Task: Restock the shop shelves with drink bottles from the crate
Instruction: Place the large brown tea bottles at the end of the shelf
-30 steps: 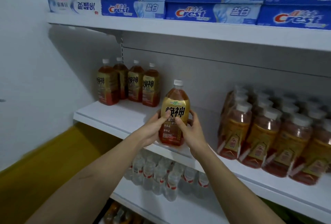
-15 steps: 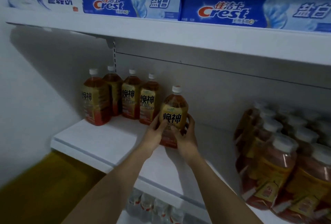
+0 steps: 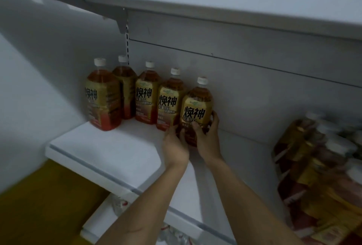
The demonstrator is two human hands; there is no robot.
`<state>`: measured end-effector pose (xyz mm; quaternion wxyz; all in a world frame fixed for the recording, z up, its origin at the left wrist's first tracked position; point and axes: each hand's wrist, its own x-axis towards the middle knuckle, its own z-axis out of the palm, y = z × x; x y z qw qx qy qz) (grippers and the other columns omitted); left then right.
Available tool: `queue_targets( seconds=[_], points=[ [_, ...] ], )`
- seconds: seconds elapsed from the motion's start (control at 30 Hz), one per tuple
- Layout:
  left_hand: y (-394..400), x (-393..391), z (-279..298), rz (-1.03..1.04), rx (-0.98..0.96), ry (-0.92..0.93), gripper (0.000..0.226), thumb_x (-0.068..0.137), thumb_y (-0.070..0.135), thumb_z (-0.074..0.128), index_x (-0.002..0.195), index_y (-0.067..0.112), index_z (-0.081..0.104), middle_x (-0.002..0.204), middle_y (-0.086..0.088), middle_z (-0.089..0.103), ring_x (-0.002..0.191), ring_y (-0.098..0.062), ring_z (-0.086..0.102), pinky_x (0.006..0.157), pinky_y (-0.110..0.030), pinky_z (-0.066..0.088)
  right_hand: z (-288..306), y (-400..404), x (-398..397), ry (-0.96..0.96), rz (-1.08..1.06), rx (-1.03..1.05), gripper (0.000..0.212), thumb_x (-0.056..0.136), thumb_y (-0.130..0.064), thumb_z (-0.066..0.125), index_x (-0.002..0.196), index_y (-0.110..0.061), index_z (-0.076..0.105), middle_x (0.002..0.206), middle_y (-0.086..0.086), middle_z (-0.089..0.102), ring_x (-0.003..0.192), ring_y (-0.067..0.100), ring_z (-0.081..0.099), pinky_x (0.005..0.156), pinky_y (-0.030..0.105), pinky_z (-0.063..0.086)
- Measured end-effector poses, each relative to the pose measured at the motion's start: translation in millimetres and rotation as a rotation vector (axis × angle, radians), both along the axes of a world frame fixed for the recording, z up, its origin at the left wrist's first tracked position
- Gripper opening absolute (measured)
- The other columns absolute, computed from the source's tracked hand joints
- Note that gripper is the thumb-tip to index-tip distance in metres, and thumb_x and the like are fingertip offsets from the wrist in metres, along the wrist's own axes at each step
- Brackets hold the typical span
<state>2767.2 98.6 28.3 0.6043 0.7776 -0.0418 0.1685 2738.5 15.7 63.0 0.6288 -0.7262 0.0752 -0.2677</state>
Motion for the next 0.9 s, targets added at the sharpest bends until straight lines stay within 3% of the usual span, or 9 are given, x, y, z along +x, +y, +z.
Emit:
queue_targets(
  seconds=[0.3,0.57,0.7,0.9],
  points=[
    [-1,-7,4,-0.011,-0.063,0.008,0.030,0.098,0.008,0.051,0.126,0.007,0.063,0.118,-0.011,0.068,0.106,-0.026,0.065,0.091,-0.038,0.055,-7,-1,8,0.025,0.000,-0.012,0.071,0.099,-0.028,0.061,0.154,-0.036,0.017,0.142,-0.008,0.051,0.128,0.011,0.052,0.109,0.039,0.046],
    [-3,-8,8,-0.015,-0.018,0.047,0.031,0.096,0.006,0.052,0.128,0.006,0.056,0.124,-0.012,0.059,0.110,-0.028,0.059,0.084,-0.026,0.041,-9,3,9,0.051,-0.013,-0.024,0.074,0.100,-0.029,0.057,0.156,-0.039,0.010,0.147,-0.009,0.048,0.132,0.009,0.049,0.111,0.035,0.042],
    [-4,-8,8,-0.026,-0.016,0.059,0.032,0.095,0.006,0.052,0.128,0.006,0.054,0.123,-0.013,0.058,0.111,-0.029,0.058,0.085,-0.028,0.041,-11,7,12,0.044,-0.039,-0.025,0.075,0.101,-0.028,0.055,0.159,-0.034,0.006,0.153,-0.006,0.042,0.135,0.009,0.045,0.110,0.030,0.039],
    [-2,-9,8,-0.047,-0.027,0.056,0.035,0.094,0.008,0.053,0.129,0.008,0.054,0.124,-0.011,0.058,0.111,-0.028,0.058,0.087,-0.028,0.044,-17,7,5,0.107,-0.024,-0.036,0.071,0.101,-0.025,0.054,0.157,-0.036,0.012,0.152,-0.006,0.045,0.137,0.010,0.045,0.115,0.035,0.037]
  ],
)
